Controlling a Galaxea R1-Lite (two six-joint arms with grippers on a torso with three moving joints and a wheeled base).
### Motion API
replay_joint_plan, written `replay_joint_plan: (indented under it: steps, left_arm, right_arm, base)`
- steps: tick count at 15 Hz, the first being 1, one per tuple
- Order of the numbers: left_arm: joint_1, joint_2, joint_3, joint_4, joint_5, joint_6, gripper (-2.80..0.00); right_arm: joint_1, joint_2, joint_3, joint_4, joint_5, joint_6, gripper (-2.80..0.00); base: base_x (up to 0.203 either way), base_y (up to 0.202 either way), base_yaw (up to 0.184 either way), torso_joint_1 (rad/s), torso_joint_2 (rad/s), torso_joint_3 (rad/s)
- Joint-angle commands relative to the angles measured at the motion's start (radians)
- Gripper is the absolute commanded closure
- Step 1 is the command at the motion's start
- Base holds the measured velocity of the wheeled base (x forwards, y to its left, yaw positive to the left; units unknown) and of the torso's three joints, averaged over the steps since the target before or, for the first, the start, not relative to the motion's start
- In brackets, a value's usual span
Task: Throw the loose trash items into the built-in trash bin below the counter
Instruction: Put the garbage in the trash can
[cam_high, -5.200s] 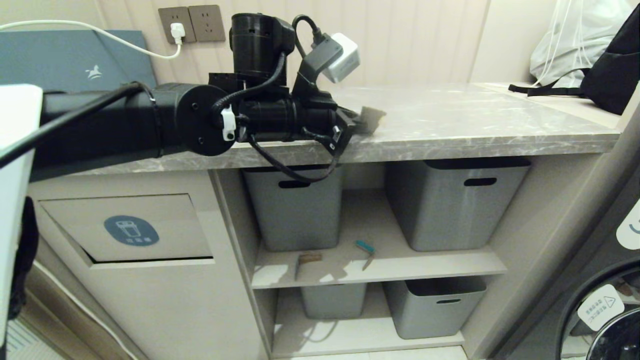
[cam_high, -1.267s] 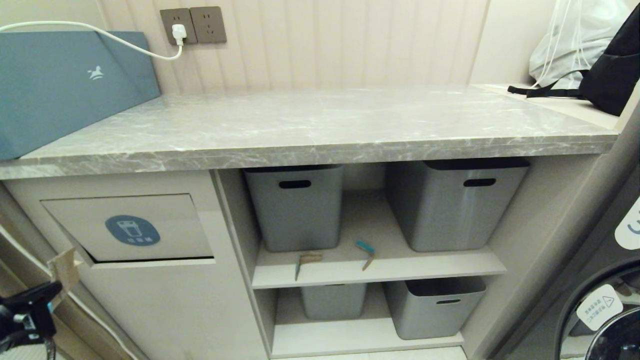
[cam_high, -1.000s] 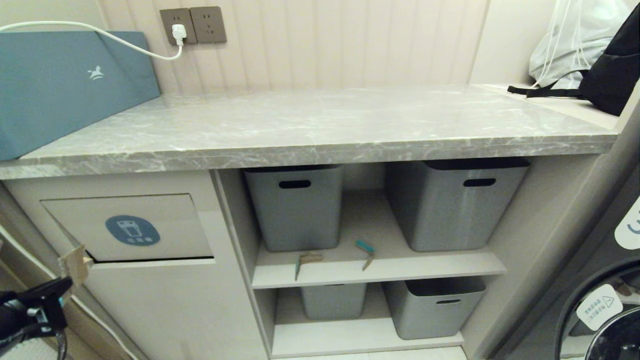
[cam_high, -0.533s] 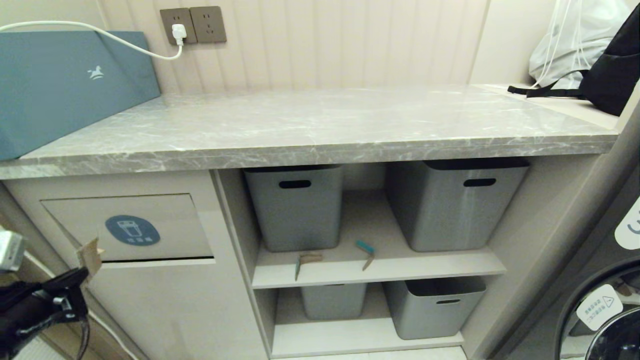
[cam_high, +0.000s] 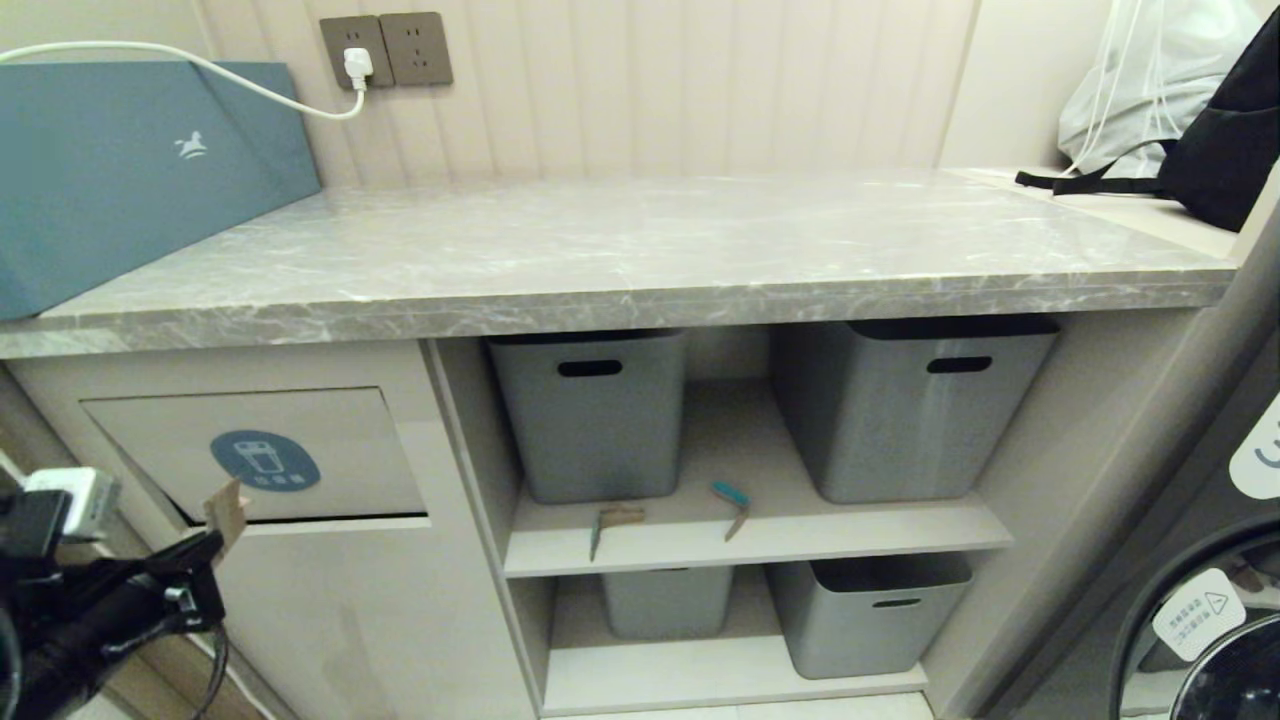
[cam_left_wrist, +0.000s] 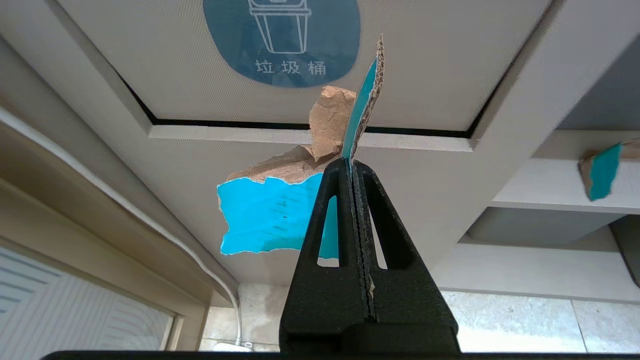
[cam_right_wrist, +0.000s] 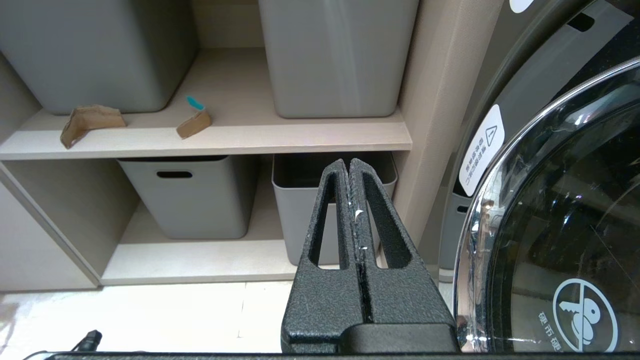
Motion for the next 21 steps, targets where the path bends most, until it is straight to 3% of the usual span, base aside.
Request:
replay_joint_plan:
  steps: [1,3,7,21]
  left_arm:
    - [0.001,0.067,-0.013,-0.016,0.000,0.001,0.00]
    - [0.001,0.122,-0.023,-0.051,0.000,0.001,0.00]
    - [0.000,0.293,-0.054,-0.227,0.000,0.017,0.00]
    - [-0.004,0.577,-0.393,-0.250,-0.002,0.022,0.00]
  right_arm:
    - [0.000,0.000,0.000,0.000,0.000,-0.001,0.00]
    - [0.001,0.000,0.000,0.000,0.000,-0.001,0.00]
    - [0.000,0.000,0.000,0.000,0.000,-0.001,0.00]
    - [0.000,0.000,0.000,0.000,0.000,-0.001,0.00]
  base:
    - [0.000,0.000,0.000,0.000,0.00,0.000]
    - [0.000,0.000,0.000,0.000,0.00,0.000]
    - [0.000,0.000,0.000,0.000,0.00,0.000]
    - [0.000,0.000,0.000,0.000,0.00,0.000]
